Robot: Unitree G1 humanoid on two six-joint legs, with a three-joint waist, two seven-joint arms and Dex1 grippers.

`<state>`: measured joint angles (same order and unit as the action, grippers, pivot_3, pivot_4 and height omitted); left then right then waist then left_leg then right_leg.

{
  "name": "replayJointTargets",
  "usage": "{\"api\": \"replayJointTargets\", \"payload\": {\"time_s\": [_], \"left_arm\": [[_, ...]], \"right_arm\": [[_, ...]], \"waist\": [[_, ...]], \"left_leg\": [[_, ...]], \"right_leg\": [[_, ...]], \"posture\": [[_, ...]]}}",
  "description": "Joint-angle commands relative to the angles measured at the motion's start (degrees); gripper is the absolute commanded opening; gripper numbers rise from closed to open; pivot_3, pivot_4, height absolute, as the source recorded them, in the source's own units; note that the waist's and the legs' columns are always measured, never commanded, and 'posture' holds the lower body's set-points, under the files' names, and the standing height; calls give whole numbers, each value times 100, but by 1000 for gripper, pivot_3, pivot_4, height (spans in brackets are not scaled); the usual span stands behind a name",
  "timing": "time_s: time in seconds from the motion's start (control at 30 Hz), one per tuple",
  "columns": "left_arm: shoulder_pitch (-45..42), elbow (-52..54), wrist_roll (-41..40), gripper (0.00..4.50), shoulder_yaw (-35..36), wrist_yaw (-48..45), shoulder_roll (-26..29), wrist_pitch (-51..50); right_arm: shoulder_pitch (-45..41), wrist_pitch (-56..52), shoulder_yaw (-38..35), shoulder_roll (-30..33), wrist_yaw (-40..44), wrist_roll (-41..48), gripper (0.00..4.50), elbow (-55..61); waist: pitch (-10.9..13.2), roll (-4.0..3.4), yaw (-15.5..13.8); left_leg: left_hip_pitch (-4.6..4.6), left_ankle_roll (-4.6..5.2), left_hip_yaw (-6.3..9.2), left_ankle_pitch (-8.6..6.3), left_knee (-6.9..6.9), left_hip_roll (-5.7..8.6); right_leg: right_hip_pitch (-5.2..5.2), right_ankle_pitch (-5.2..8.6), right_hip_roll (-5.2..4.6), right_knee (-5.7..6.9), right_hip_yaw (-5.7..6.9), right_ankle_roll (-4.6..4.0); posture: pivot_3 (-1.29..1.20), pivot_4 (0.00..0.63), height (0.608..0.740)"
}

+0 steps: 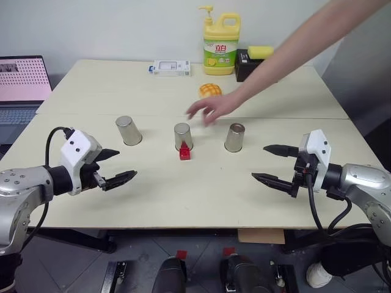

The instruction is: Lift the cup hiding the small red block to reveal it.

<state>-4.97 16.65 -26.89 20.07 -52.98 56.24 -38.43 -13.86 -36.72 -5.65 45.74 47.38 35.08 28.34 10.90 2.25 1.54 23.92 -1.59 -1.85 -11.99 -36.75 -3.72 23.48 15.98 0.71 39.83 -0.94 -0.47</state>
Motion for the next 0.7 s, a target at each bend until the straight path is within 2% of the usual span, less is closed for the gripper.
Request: {"api": "replayJointTargets", "payload": {"time_s": [0.03, 0.7], "left_arm": [[-99, 128, -12, 4467, 18, 21, 79, 25], [-140, 106, -5, 4467, -38, 11, 96, 9]], "right_arm": [[4, 98, -109, -5, 19, 24, 4500, 128], [20, 135, -51, -62, 29, -36, 4500, 119]], "waist": [[0, 0, 0], [0, 0, 0]], "left_leg": [[0, 0, 0, 0, 0, 0], [0, 0, 0, 0, 0, 0]], "right_leg": [[0, 0, 0, 0, 0, 0], [0, 0, 0, 0, 0, 0]], "posture": [[0, 150, 740], [0, 150, 740]]}}
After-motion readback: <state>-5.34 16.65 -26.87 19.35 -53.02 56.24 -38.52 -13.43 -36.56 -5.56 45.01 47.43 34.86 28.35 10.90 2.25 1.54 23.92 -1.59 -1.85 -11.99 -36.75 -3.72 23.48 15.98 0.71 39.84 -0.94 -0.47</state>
